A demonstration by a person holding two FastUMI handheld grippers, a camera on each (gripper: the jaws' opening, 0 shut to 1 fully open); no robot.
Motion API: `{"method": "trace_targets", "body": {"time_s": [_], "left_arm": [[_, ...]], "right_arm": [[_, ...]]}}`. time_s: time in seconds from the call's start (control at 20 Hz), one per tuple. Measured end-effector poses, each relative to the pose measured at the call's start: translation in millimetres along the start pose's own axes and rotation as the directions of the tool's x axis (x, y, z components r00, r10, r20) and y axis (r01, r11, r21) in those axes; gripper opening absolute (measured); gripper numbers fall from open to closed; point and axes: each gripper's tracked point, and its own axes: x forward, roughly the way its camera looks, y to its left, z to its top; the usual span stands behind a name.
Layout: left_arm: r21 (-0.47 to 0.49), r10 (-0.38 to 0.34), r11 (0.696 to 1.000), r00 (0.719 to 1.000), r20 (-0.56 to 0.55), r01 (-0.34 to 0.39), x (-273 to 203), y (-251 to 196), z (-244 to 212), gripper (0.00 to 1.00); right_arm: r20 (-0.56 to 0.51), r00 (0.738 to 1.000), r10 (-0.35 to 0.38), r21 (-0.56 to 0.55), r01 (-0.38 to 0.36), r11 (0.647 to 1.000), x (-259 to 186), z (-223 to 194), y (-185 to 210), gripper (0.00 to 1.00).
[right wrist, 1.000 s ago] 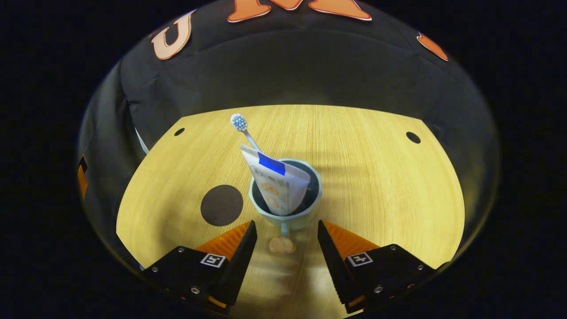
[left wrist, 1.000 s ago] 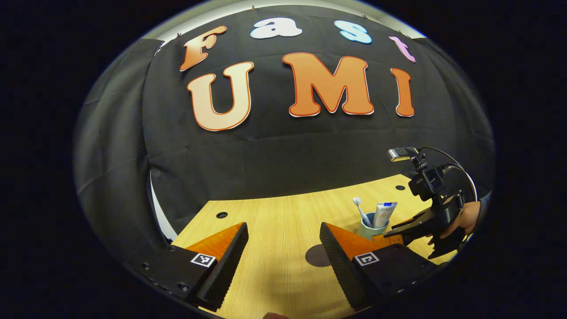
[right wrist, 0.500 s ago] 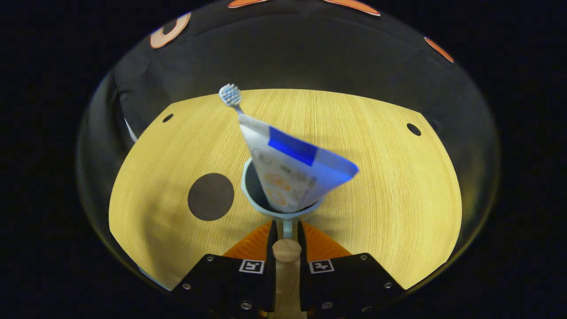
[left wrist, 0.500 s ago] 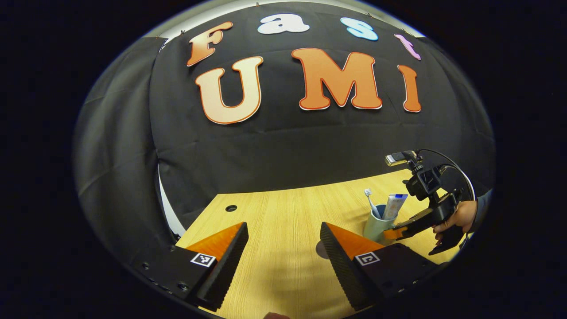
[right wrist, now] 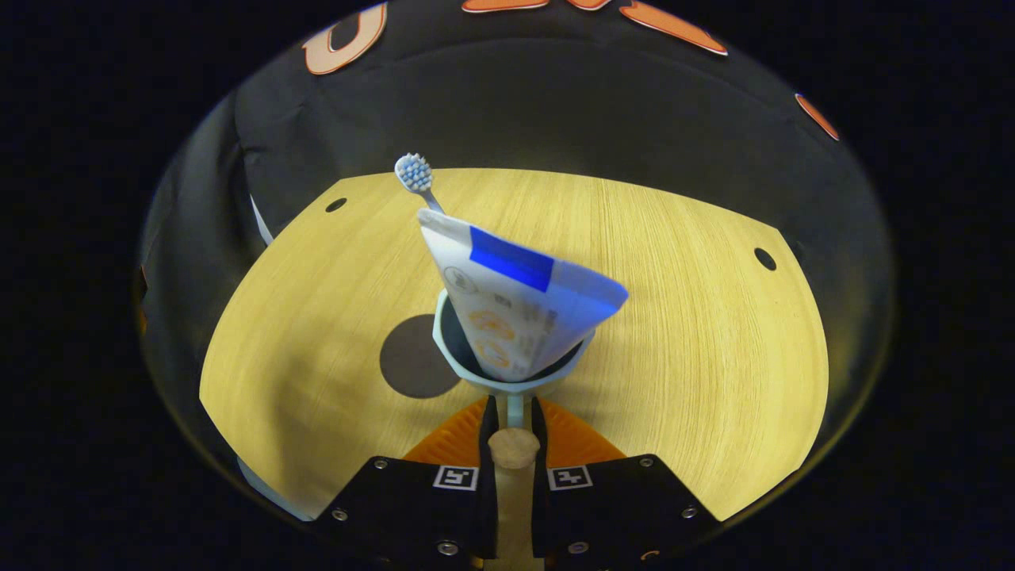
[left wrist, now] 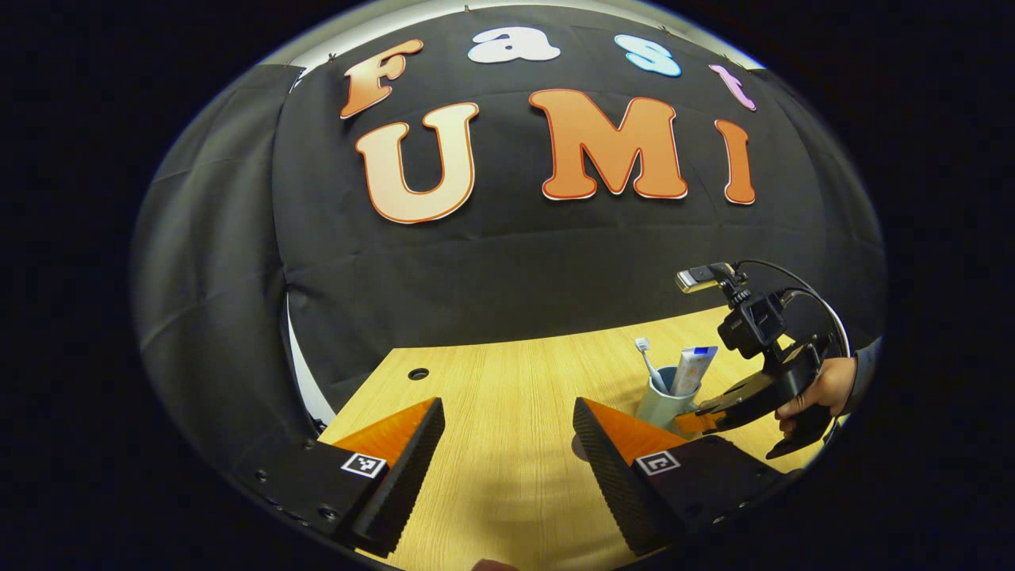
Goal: Put the toothbrush and toothpaste on the desktop into the cup, then pick up the cup and place it on the coaster on the desktop.
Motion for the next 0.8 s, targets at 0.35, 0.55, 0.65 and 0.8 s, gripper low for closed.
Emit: {"method": "trace_targets", "body": {"time_s": [0.35,0.55,0.65,0.8], "left_arm": [[-0.016,0.025,1.000,1.000,0.006,-0.025,2.0,24.5,-3.6,0.98],[-0.022,0.036,0.999,0.999,0.008,-0.036,2.4,39.7,-7.4,0.98],[-0.028,0.035,0.999,0.999,0.005,-0.035,3.8,47.9,-11.3,0.98],[-0.034,0.021,0.999,1.000,0.003,-0.021,4.9,55.5,-13.9,0.98]], "right_arm": [[0.012,0.999,0.046,-0.056,-0.045,0.997,-34.7,14.6,11.0,0.17],[-0.009,0.998,0.060,-0.084,-0.060,0.995,-36.5,10.1,20.5,0.17],[-0.030,0.998,0.060,-0.094,-0.062,0.994,-24.4,8.3,21.7,0.17],[-0.060,0.997,0.042,-0.107,-0.049,0.993,-22.2,3.0,22.9,0.17]]}}
